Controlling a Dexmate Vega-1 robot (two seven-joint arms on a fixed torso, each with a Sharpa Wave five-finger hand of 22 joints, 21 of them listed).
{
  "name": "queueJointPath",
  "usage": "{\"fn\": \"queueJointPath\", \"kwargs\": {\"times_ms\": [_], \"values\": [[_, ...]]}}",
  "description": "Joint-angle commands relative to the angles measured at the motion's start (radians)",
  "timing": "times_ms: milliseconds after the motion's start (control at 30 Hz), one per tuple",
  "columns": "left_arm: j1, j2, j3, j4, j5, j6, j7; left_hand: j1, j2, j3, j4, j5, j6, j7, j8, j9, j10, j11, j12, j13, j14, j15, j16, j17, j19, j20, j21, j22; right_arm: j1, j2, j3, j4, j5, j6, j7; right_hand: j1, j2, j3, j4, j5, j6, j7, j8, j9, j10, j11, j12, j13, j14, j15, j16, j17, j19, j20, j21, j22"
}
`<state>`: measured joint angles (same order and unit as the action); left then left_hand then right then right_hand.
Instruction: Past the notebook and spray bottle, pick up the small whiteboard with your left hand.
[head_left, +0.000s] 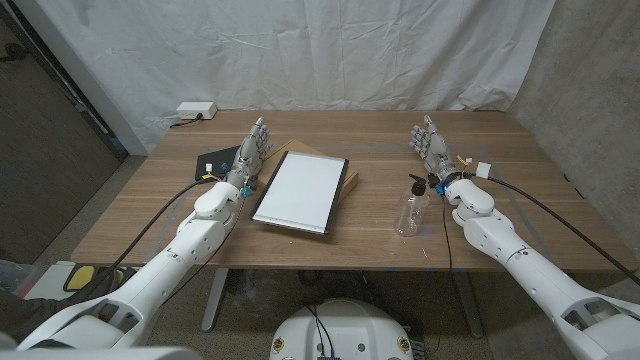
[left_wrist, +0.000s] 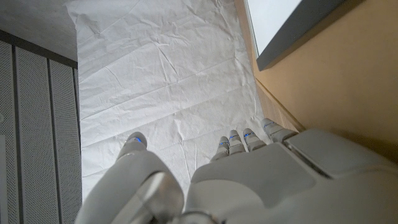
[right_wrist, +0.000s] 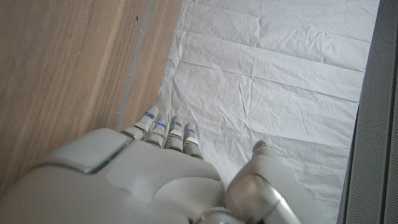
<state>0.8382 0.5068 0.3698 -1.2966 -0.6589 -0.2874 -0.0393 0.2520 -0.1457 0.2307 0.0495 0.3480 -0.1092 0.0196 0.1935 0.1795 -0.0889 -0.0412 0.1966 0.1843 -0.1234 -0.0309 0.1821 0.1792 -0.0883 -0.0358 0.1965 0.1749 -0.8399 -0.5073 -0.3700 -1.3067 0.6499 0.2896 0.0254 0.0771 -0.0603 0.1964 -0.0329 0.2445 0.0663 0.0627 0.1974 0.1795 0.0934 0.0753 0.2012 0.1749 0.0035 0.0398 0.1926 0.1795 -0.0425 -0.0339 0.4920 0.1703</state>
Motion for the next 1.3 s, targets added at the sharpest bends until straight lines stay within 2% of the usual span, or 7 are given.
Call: {"fn": "queueJointPath", "kwargs": {"times_ms": [33,533,1200,1300], "values": [[-0.004,-0.004,-0.004,0.002,-0.023,0.011,-0.018,0.01,0.002,0.008,-0.001,0.008,-0.006,0.003,0.005,0.005,-0.005,0.0,0.006,0.002,-0.006,0.0,0.007,0.001,-0.006,-0.056,0.005,0.003,-0.002,-0.001,0.004,-0.01,0.003,-0.005,-0.011,0.01,0.001,0.006,-0.003,0.007,0.008,-0.002,0.005,0.006,0.008,-0.002,0.004,0.003,0.0,0.006,0.004,0.002,-0.005,-0.017,0.003,0.004],[0.011,0.021,-0.008,-0.044,-0.037,0.055,-0.014,0.033,0.026,0.012,-0.008,0.018,0.029,0.006,0.015,0.005,0.032,0.002,0.018,0.002,0.029,0.003,0.015,0.001,0.024,-0.052,0.013,0.003,-0.023,-0.013,0.009,-0.039,0.005,-0.016,-0.022,0.016,0.003,0.006,-0.007,0.008,0.009,-0.002,0.003,0.006,0.008,0.001,0.003,0.004,-0.001,0.011,0.002,0.002,-0.003,-0.014,-0.004,0.005],[0.087,0.064,-0.032,-0.169,-0.014,0.055,0.059,0.048,0.041,0.017,-0.013,0.021,0.033,0.007,0.014,0.005,0.035,0.002,0.016,0.003,0.031,0.006,0.012,0.001,0.022,-0.042,0.01,0.003,-0.022,-0.017,0.011,-0.049,0.011,-0.015,-0.011,0.022,0.007,0.006,-0.011,0.01,0.01,-0.004,0.002,0.006,0.009,0.001,0.003,0.004,0.005,0.011,0.003,0.002,0.002,-0.009,-0.013,0.005],[0.095,0.069,-0.036,-0.177,-0.018,0.055,0.06,0.05,0.042,0.017,-0.013,0.021,0.033,0.007,0.013,0.006,0.035,0.003,0.016,0.003,0.032,0.007,0.012,0.001,0.021,-0.041,0.01,0.003,-0.02,-0.015,0.009,-0.047,0.009,-0.015,-0.012,0.023,0.009,0.005,-0.012,0.01,0.011,-0.005,0.002,0.007,0.02,0.008,0.007,0.004,0.007,0.014,0.003,0.002,0.003,-0.009,-0.016,0.005]]}}
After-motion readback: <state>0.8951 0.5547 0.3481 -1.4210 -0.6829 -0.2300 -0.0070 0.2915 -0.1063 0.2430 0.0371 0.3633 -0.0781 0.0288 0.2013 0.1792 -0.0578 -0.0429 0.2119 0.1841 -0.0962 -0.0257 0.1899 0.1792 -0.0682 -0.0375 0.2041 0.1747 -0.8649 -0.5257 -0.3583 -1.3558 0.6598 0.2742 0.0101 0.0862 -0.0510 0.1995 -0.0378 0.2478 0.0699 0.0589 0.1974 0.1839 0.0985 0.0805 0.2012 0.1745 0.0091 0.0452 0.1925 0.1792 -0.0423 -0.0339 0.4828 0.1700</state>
